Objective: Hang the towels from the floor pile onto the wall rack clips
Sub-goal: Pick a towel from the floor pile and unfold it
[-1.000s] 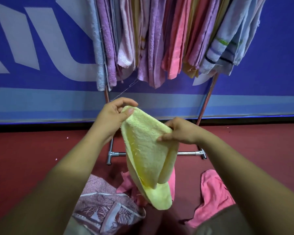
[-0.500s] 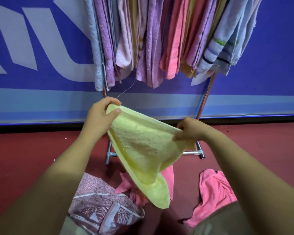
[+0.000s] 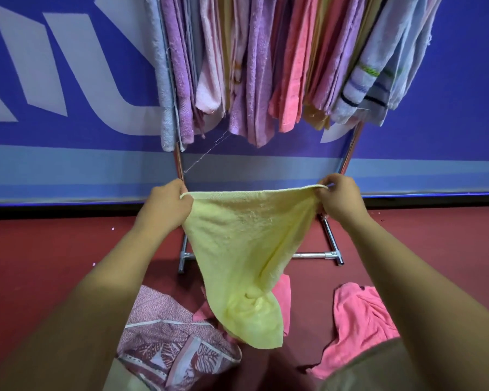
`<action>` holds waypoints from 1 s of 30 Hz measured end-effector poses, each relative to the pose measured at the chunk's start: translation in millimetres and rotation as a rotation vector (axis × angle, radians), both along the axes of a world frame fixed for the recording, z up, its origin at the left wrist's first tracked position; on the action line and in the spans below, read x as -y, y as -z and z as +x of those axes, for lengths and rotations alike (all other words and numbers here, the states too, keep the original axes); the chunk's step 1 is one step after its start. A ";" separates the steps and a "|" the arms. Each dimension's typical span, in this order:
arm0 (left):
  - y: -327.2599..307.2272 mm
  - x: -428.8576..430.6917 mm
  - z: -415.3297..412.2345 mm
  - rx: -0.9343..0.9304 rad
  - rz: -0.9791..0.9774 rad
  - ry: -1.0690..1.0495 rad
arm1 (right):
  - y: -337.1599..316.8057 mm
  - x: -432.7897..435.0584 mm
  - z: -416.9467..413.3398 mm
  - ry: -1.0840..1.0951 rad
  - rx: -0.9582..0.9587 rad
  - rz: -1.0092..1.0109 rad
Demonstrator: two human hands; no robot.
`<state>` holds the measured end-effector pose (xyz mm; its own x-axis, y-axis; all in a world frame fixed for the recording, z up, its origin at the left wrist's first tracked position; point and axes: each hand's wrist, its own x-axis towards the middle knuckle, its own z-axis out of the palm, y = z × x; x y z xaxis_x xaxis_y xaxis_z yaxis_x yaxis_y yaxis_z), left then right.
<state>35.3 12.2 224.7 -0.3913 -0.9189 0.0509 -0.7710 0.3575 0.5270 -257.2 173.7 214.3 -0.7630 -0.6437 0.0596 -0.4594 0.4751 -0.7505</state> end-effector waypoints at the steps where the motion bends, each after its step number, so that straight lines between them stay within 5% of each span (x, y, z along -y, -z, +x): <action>1: 1.2 0.5 1.2 0.093 -0.007 0.062 | 0.3 -0.4 -0.4 0.001 0.054 -0.022; 4: 2.9 -3.5 2.2 0.181 0.082 0.318 | 1.6 -2.4 -0.5 0.003 0.165 -0.065; 8: -5.2 -19.8 -5.2 0.009 0.344 0.563 | 0.7 -2.9 1.2 0.020 0.288 -0.158; 15: -19.9 -43.0 -23.1 -0.324 0.567 0.661 | -8.8 5.4 33.1 -0.168 0.581 -0.244; 21: -12.8 -49.6 -30.0 -0.331 0.542 0.732 | -16.4 5.1 56.0 -0.360 0.283 -0.188; 27: -0.5 -42.0 -35.3 -0.253 0.131 0.679 | -17.2 7.8 67.3 -0.413 0.193 -0.217; 30: 1.4 -43.3 -40.0 -0.389 0.060 0.587 | -18.4 9.4 74.0 -0.474 0.219 -0.251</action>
